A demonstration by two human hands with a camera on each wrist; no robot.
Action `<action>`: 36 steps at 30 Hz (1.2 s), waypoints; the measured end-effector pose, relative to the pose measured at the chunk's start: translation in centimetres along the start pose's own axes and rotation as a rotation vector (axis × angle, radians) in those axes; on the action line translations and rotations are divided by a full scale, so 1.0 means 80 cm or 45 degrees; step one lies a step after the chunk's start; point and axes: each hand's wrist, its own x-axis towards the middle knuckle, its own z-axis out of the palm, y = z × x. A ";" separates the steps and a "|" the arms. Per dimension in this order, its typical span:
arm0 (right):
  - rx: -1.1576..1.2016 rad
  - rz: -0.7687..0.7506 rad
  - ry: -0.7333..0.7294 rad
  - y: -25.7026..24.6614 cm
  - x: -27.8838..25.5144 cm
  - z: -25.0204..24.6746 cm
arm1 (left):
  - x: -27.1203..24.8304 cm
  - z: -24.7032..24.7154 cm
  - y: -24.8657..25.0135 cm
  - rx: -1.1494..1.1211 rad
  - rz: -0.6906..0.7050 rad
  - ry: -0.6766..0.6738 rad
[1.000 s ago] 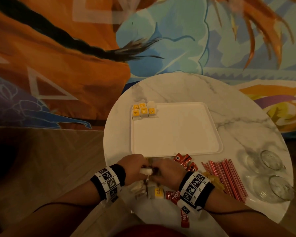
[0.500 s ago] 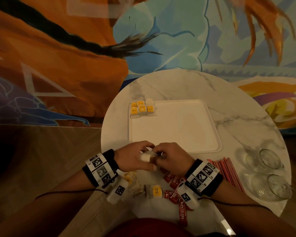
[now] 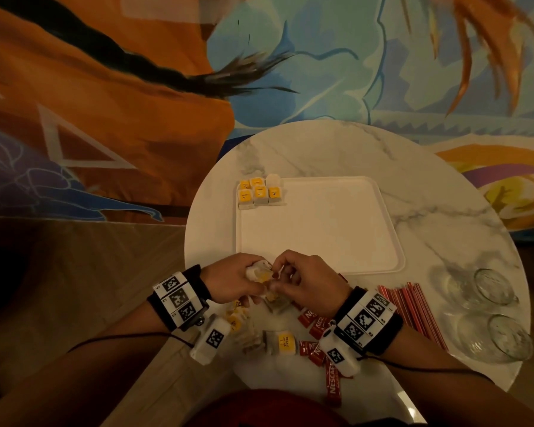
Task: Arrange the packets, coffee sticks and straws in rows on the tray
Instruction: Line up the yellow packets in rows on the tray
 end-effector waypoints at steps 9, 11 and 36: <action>-0.547 0.018 -0.248 0.014 -0.007 0.031 | 0.000 -0.011 -0.006 -0.383 -0.116 0.040; -0.629 0.035 -0.254 0.016 -0.004 0.036 | 0.000 -0.013 -0.006 -0.412 -0.106 0.037; -0.427 -0.062 0.269 -0.002 0.014 -0.008 | 0.006 -0.008 0.012 -0.458 -0.076 0.194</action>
